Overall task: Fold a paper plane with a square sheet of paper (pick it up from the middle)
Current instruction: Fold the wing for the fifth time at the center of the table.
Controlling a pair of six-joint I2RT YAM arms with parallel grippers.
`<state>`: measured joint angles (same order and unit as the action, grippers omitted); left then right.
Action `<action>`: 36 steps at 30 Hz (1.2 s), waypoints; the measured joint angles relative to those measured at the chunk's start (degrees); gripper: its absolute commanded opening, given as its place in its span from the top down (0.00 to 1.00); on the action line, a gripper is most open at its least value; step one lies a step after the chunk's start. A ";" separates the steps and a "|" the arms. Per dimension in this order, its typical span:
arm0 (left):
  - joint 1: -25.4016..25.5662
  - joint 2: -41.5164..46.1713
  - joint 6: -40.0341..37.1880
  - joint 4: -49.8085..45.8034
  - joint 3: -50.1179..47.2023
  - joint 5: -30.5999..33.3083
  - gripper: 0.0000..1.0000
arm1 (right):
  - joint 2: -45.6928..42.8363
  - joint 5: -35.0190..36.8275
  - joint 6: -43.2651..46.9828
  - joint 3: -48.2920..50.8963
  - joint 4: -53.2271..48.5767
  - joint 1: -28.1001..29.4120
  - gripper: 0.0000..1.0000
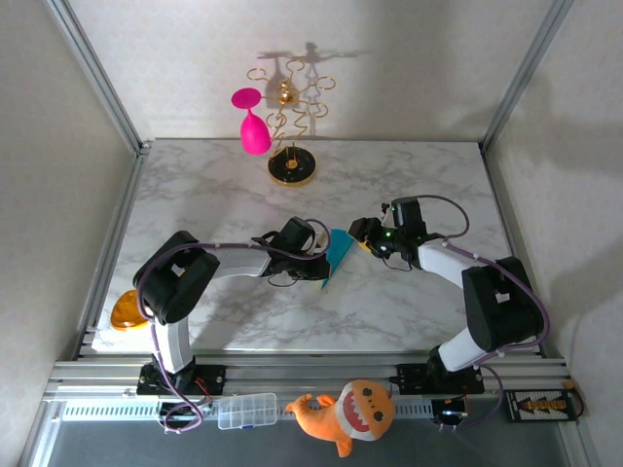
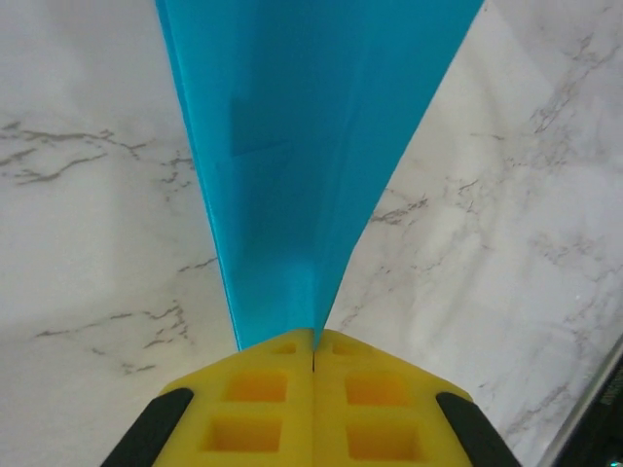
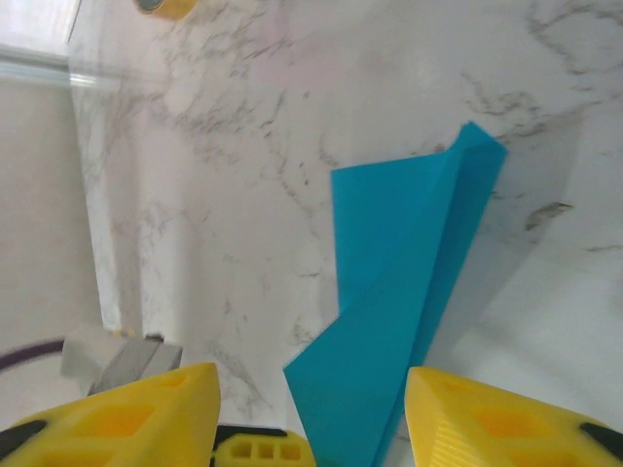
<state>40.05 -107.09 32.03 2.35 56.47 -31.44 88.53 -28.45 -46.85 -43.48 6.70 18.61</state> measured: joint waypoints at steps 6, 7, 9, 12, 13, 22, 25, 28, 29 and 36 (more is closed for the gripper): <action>-1.70 -0.04 4.39 5.29 -2.95 -3.39 1.00 | 3.45 -3.69 2.82 0.92 5.20 0.74 0.60; -1.92 -0.22 5.18 5.86 -3.13 -3.76 1.00 | 4.28 -4.20 2.91 0.92 5.77 1.18 0.61; -2.01 -0.63 5.99 6.86 -3.15 -4.22 1.00 | 5.62 -4.76 3.34 0.92 6.69 2.16 0.62; -2.01 -1.11 7.15 8.07 -3.23 -5.07 1.00 | 7.56 -5.29 4.33 0.66 7.23 3.78 0.63; -2.01 -1.25 7.32 8.28 -3.23 -5.22 1.00 | 8.26 -5.49 4.63 0.39 7.21 4.28 0.63; -2.03 -2.03 8.37 9.16 -3.26 -5.75 1.00 | 12.70 -5.90 5.92 -1.97 7.21 6.03 0.64; -2.05 -2.49 8.57 9.51 -3.26 -5.99 1.00 | 13.62 -5.81 6.16 -2.54 7.08 6.03 0.64; -2.12 -2.62 8.74 9.53 -3.26 -6.12 1.00 | 14.10 -5.46 6.27 -2.93 6.60 6.03 0.64; -2.12 -2.62 8.74 9.55 -3.26 -6.14 1.00 | 14.21 -5.22 6.38 -3.06 6.25 6.05 0.64; -2.19 -2.62 8.74 9.57 -3.26 -6.12 0.98 | 14.95 -3.69 6.60 -3.85 4.76 6.19 0.64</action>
<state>37.87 -109.71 40.77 11.92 53.21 -37.56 103.48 -32.14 -40.25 -47.33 11.46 24.80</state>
